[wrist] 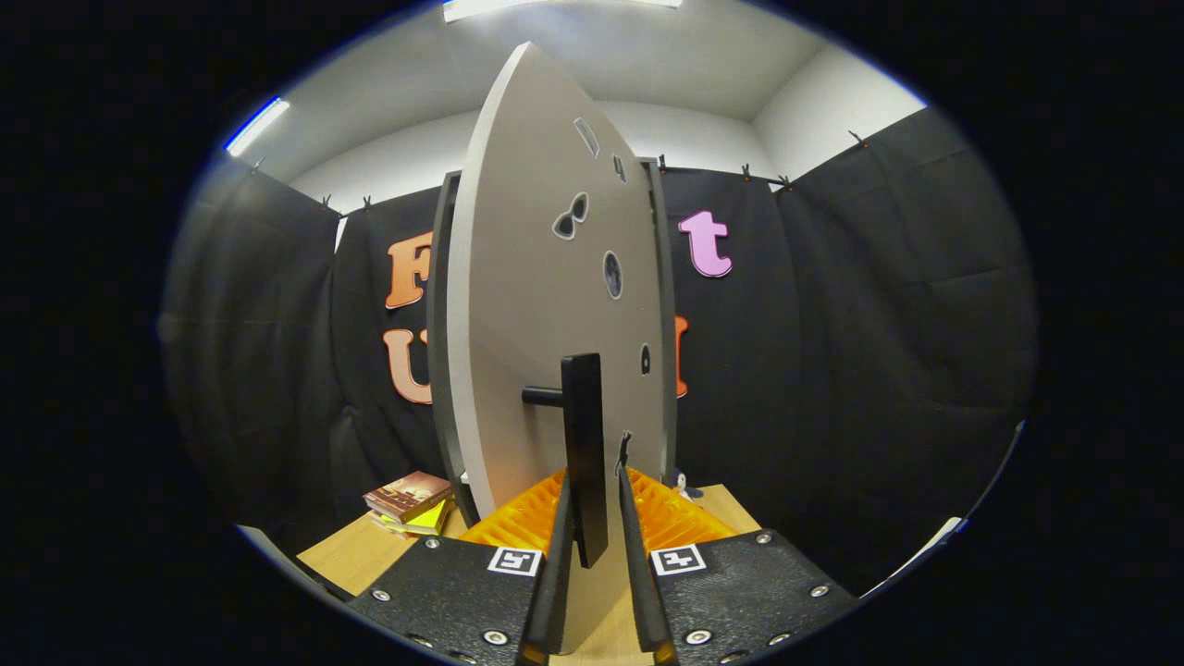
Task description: Open the shoe cabinet door, grab the shoes and put them into the shoe cabinet, then close the shoe cabinet door.
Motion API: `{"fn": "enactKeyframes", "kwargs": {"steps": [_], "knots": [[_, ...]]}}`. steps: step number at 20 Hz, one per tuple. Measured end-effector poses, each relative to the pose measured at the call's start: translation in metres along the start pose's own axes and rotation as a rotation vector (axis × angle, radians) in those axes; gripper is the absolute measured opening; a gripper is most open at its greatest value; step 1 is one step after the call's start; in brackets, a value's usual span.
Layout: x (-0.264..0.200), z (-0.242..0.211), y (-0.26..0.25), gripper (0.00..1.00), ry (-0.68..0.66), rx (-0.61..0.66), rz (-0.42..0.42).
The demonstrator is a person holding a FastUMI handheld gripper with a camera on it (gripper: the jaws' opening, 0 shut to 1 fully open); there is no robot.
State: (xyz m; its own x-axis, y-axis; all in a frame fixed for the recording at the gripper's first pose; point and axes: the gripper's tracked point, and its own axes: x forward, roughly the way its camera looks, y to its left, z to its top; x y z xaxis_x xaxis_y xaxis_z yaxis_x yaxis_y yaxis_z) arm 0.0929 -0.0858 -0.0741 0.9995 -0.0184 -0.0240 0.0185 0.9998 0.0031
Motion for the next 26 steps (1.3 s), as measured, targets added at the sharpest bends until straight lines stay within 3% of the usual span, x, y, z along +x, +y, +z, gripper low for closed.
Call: {"fn": "enactKeyframes", "kwargs": {"steps": [6, 12, 16, 26], "knots": [[-0.006, 0.002, -0.059, 0.29, -0.012, -0.047, -0.081], [-0.006, 0.001, -0.116, 0.23, -0.017, 0.013, -0.135], [-0.006, -0.005, -0.114, 0.24, -0.005, 0.012, -0.112], [-0.047, 0.011, -0.124, 0.31, -0.047, -0.026, -0.187]]}}
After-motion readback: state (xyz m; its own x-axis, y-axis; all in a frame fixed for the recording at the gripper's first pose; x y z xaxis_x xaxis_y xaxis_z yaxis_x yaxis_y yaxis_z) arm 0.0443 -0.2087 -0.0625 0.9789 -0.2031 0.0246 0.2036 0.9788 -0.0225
